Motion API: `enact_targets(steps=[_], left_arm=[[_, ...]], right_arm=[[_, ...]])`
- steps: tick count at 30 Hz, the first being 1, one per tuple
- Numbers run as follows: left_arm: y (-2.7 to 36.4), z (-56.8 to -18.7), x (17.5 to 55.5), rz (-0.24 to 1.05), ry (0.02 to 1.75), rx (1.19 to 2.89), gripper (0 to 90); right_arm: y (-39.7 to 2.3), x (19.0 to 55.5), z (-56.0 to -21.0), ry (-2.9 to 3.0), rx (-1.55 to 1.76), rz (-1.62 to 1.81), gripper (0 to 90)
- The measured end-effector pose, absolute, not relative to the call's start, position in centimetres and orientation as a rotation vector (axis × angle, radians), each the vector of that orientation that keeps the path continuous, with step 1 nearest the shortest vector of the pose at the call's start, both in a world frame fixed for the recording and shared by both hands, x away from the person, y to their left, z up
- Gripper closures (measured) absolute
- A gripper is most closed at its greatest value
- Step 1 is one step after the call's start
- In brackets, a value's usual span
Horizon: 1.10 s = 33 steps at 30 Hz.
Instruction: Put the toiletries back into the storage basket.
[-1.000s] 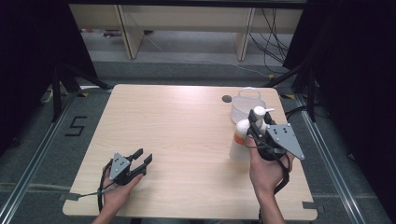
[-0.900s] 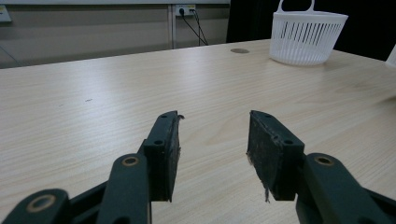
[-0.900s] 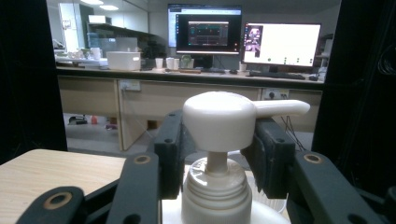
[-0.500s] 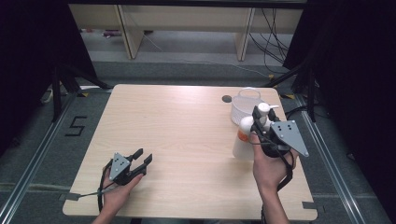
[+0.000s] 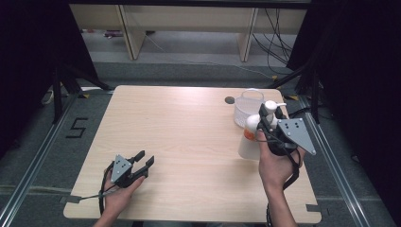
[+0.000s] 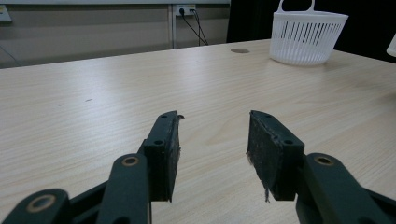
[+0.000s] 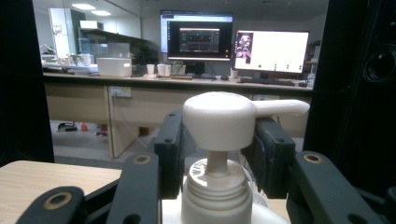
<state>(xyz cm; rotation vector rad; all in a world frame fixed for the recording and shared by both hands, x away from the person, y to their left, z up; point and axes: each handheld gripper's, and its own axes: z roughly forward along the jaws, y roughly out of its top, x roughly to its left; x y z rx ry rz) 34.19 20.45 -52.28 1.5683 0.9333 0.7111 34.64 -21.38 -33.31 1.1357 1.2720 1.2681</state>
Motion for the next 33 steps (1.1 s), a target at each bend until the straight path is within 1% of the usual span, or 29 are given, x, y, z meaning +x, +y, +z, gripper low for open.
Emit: enact_targets(steps=[33], left_arm=[[20.5, -52.3, 34.2, 0.711, 0.937, 1.570, 52.8]], right_arm=[[-22.4, 36.7, -32.5, 1.232, 1.118, 1.275, 60.1]])
